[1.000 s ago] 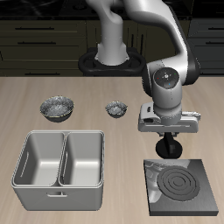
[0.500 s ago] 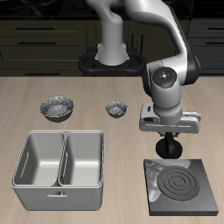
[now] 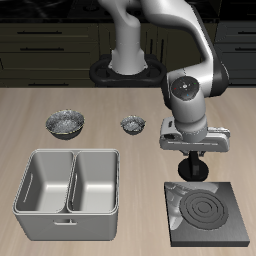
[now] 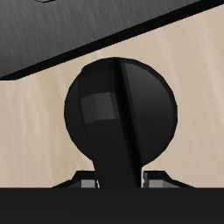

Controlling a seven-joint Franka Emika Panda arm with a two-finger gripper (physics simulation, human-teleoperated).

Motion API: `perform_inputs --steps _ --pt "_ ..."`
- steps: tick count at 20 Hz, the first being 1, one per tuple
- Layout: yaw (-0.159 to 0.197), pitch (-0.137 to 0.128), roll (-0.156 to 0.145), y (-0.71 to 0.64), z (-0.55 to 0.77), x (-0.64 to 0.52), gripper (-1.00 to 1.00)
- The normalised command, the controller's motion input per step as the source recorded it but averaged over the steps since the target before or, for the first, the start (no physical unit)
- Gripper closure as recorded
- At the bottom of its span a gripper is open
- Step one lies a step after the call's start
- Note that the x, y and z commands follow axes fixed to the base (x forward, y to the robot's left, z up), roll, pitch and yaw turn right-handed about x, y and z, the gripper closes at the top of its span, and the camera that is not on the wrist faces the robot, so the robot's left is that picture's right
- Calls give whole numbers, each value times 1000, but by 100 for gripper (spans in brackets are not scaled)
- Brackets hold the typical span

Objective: Turn off the stove and place the largest bowl in the left side of the drainer and the medium bowl in the right side

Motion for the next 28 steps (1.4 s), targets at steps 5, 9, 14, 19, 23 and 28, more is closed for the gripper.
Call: perform_inputs --steps 5,9,14,19,23,28 --pt "-55 5 43 225 47 -24 100" --pt "-36 4 32 152 -28 -31 100" --pt "-21 -3 27 122 -11 -20 100" --pt "-82 3 75 274 45 -97 100" --pt "7 -18 -21 -3 26 -32 -100" --pt "33 -25 61 5 132 -134 -100"
